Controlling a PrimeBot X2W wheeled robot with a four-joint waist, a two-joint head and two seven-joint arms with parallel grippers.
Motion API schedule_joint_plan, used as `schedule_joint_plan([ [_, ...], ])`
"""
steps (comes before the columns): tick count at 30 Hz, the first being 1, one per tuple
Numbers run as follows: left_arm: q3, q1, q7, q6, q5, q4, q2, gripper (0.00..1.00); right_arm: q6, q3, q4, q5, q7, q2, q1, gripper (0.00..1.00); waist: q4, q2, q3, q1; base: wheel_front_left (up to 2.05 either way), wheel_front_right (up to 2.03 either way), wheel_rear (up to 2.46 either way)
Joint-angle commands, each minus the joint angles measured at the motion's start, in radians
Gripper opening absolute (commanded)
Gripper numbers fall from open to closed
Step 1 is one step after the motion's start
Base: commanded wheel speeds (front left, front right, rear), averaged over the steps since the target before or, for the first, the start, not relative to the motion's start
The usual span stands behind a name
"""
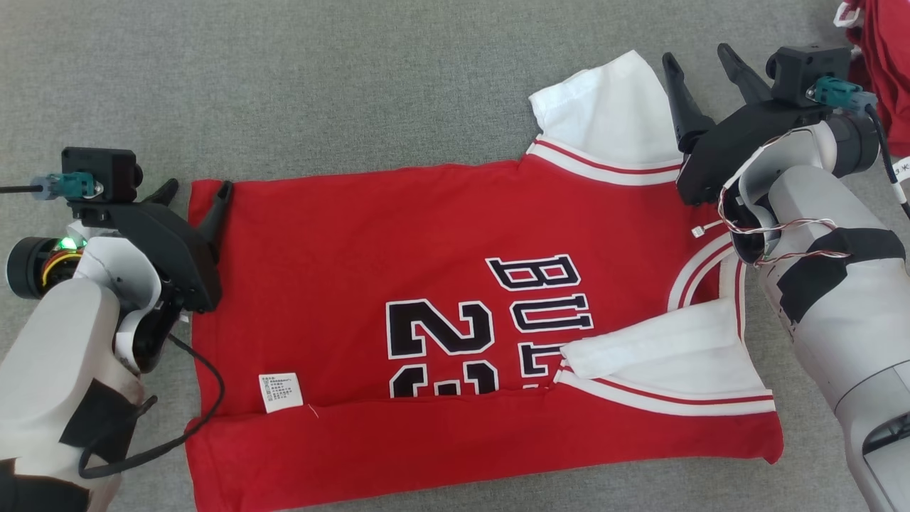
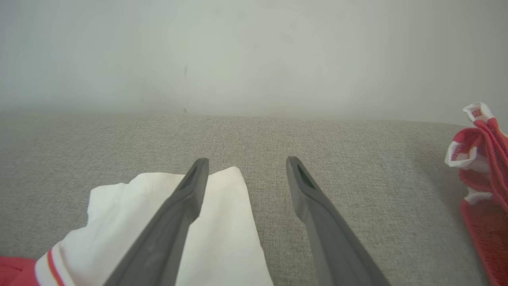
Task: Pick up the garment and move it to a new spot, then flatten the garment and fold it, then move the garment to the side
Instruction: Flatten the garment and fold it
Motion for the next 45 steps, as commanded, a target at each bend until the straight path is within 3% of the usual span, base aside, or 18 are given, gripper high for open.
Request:
schedule_joint_plan([
  [1, -0.009, -0.008, 0.013, 0.002, -0.015, 0.011, -0.001, 1.0, -0.003, 0.017, 0.017, 0.009, 0.011, 0.005, -0.014, 1.0, 0.0, -0.0002, 0.002, 0.0, 0.0, 0.0, 0.0],
  [3, -0.019, -0.017, 0.027, 0.002, -0.014, 0.021, 0.0, 0.18, -0.003, 0.032, 0.031, 0.015, 0.021, 0.005, -0.031, 1.0, 0.001, -0.0002, 0.004, 0.0, 0.0, 0.0, 0.0],
  [4, -0.021, -0.019, 0.033, 0.001, -0.021, 0.026, -0.003, 0.0, -0.003, 0.04, 0.038, 0.02, 0.025, 0.004, -0.037, 1.0, 0.003, -0.0002, 0.005, 0.0, 0.0, 0.0, 0.0],
  [13, -0.03, -0.037, 0.008, 0.003, -0.028, 0.022, -0.015, 0.0, -0.003, 0.103, 0.08, 0.046, 0.1, -0.015, -0.09, 1.0, 0.032, -0.0002, 0.014, 0.0, 0.0, 0.0, 0.0],
  [28, -0.081, -0.036, -0.074, 0.016, 0.019, -0.115, -0.055, 0.0, -0.003, 0.178, 0.141, 0.095, 0.241, -0.075, -0.159, 1.0, 0.112, -0.0002, 0.064, 0.0, 0.0, 0.0, 0.0],
  [35, -0.093, -0.035, -0.077, 0.028, 0.03, -0.163, -0.053, 0.0, -0.003, 0.2, 0.17, 0.101, 0.31, -0.071, -0.187, 1.0, 0.131, -0.0002, 0.095, 0.0, 0.0, 0.0, 0.0],
  [36, -0.093, -0.034, -0.078, 0.032, 0.03, -0.168, -0.052, 0.0, -0.003, 0.204, 0.174, 0.1, 0.326, -0.068, -0.187, 0.36, 0.131, -0.0002, 0.098, 0.0, 0.0, 0.0, 0.0],
  [37, -0.093, -0.032, -0.078, 0.034, 0.03, -0.174, -0.05, 0.0, -0.003, 0.208, 0.177, 0.1, 0.335, -0.064, -0.188, 0.0, 0.13, -0.0002, 0.1, 0.0, 0.0, 0.0, 0.0],
  [45, -0.084, -0.008, -0.088, 0.049, 0.02, -0.188, -0.033, 0.0, -0.003, 0.203, 0.169, 0.107, 0.262, -0.046, -0.232, 0.0, 0.094, -0.0002, 0.079, 0.0, 0.0, 0.0, 0.0],
])
